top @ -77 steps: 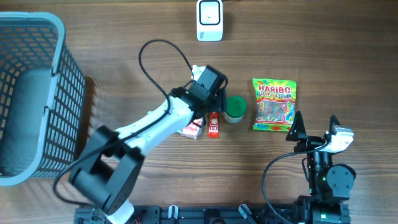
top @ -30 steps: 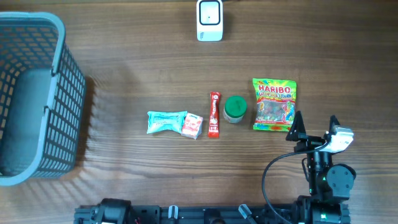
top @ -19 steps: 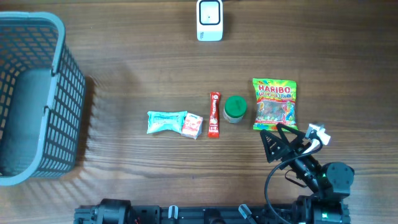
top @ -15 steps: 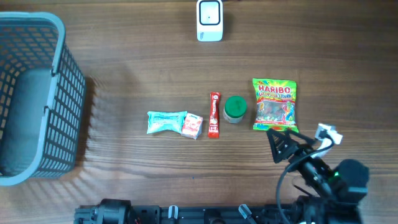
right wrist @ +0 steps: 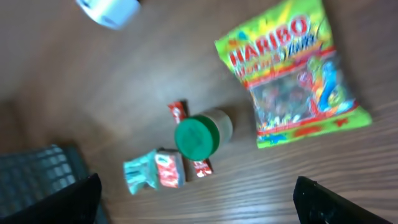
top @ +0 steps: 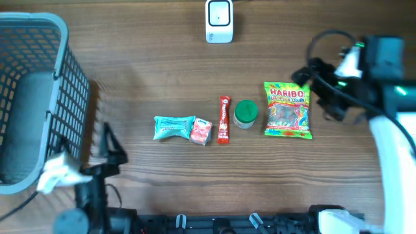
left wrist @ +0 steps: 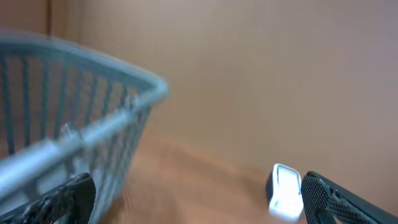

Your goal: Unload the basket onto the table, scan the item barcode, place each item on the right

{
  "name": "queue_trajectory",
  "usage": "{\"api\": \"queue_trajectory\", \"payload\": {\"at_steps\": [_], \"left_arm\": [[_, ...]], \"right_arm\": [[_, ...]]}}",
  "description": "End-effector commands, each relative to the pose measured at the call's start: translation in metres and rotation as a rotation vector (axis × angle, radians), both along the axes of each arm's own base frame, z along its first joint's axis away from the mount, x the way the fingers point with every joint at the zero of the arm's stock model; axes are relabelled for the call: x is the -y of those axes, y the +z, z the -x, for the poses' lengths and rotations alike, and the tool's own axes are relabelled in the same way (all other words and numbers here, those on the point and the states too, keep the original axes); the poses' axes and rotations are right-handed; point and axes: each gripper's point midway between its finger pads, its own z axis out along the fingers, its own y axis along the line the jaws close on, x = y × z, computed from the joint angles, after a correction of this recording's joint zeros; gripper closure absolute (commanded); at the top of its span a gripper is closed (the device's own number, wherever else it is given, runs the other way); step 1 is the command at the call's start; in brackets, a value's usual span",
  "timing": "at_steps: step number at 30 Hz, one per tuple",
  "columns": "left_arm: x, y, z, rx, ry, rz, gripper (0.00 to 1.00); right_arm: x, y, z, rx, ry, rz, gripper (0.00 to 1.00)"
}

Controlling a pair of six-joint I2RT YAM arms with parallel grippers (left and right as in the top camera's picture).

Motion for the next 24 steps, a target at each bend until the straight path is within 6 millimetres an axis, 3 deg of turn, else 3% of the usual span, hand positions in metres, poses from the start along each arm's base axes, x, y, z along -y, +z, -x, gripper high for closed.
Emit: {"api": "queue_trajectory", "payload": {"at_steps": [1, 4, 6, 8, 12, 17, 18, 19, 22, 24], "left_arm": [[-0.014, -0.062, -0.013, -0.16, 0.103, 0.056, 0.0], [-0.016, -0.088, -0.017, -0.207, 0.121, 0.117, 0.0], [-0.016, -0.106, -0.02, -0.26, 0.126, 0.063, 0.0], [-0.016, -0.137, -0.023, -0.329, 0.128, 0.052, 0.0], [-0.016, -0.172, -0.023, -0.404, 0.132, 0.045, 0.0], [-0.016, -0.173, -0.023, -0.407, 0.132, 0.044, 0.0], [-0.016, -0.173, -0.023, -0.407, 0.132, 0.044, 0.0], [-0.016, -0.173, -0.023, -0.407, 0.132, 0.044, 0.0], [-0.016, -0.173, -0.023, -0.407, 0.132, 0.044, 0.0], [-0.016, -0.173, -0.023, -0.407, 0.132, 0.044, 0.0]], "right_arm": [[-0.031, -0.026, -0.019, -0.071, -0.05, 0.099, 0.0], [-0.073, -0.071, -0.03, -0.161, -0.058, 0.144, 0.01], [-0.081, -0.096, -0.03, -0.222, -0.08, 0.186, 0.0], [-0.09, -0.119, -0.031, -0.271, -0.07, 0.202, 0.0], [-0.099, -0.138, -0.02, -0.363, -0.047, 0.174, 0.01], [-0.114, -0.184, -0.011, -0.447, -0.002, 0.225, 0.0], [-0.117, -0.195, -0.01, -0.47, 0.004, 0.228, 0.09], [-0.117, -0.201, -0.008, -0.492, 0.006, 0.232, 0.26], [-0.117, -0.199, -0.01, -0.473, 0.064, 0.239, 0.3], [-0.12, -0.192, -0.015, -0.412, 0.27, 0.268, 0.39]]}}
